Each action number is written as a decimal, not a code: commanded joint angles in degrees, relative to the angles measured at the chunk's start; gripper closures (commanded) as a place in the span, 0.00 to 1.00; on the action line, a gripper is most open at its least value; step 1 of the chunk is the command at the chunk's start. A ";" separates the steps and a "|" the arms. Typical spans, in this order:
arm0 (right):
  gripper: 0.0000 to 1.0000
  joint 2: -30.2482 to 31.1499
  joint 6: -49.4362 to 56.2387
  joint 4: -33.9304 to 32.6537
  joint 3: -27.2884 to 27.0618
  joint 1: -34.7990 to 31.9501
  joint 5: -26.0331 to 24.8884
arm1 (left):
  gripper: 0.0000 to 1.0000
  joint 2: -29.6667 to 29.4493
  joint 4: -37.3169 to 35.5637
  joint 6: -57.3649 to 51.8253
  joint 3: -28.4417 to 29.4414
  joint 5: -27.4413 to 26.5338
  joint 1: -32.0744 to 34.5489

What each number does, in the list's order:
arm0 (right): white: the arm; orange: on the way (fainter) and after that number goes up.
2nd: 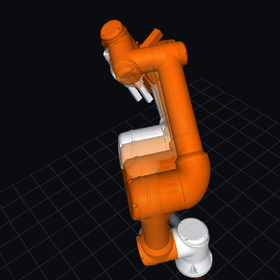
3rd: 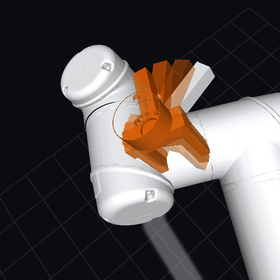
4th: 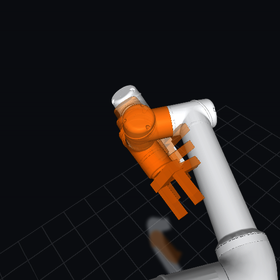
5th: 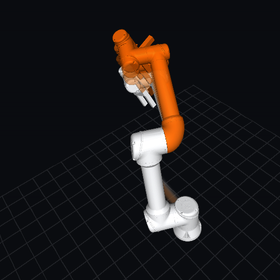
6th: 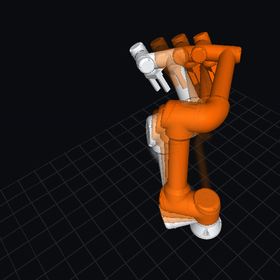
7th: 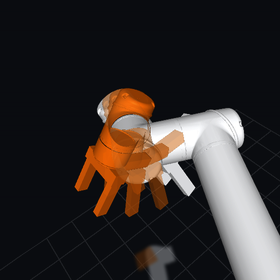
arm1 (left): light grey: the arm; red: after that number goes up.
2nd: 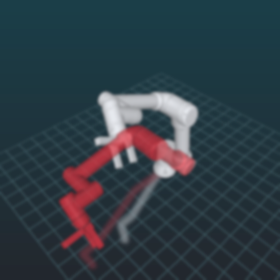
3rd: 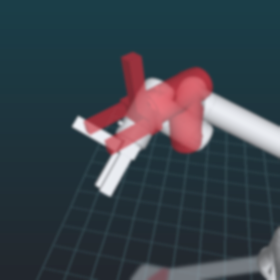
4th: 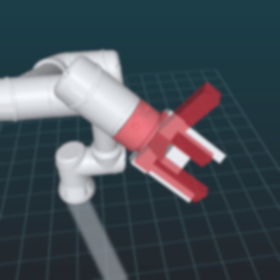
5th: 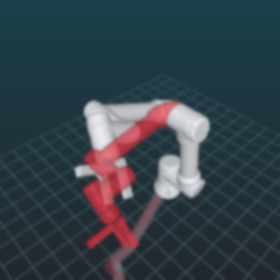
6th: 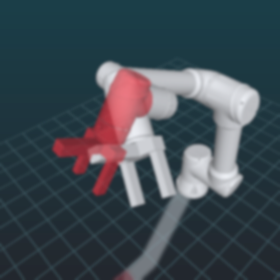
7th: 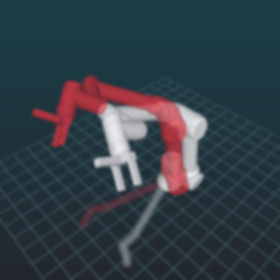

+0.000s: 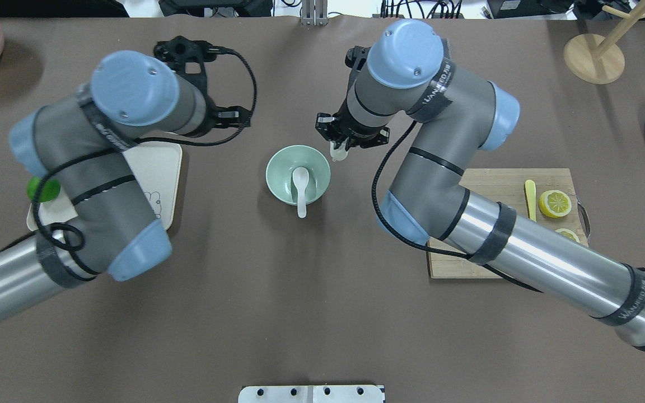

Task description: Put spoon and bun in bowl

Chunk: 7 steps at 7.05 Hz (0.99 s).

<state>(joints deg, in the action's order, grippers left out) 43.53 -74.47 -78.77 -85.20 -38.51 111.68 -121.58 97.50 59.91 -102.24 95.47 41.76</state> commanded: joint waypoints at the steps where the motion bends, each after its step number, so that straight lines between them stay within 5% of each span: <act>1: 1.00 -2.66 0.03 7.10 6.60 2.28 -0.85 | 0.02 5.30 0.67 -7.70 -2.79 2.08 8.56; 2: 1.00 -2.66 -0.06 9.84 7.84 3.77 -2.68 | 0.02 5.39 0.41 -8.66 -2.88 6.62 11.56; 4: 1.00 -3.01 -0.06 10.13 7.68 4.67 -2.96 | 0.02 5.92 0.41 -8.76 -2.79 7.01 12.74; 5: 0.63 -4.06 -0.93 9.78 7.94 4.84 -3.05 | 0.02 5.75 0.41 -8.76 -2.88 7.01 12.74; 6: 0.01 -4.07 -1.90 10.04 7.86 5.45 -3.05 | 0.02 5.74 0.50 -8.76 -2.62 7.01 12.74; 7: 0.00 -4.33 -1.82 9.44 7.77 5.37 -3.57 | 0.02 5.83 0.50 -8.76 -2.70 6.93 12.74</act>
<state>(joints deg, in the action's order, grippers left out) 39.54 -75.95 -68.92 -77.37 -33.30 108.54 -115.81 97.97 51.16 -104.96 102.44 54.45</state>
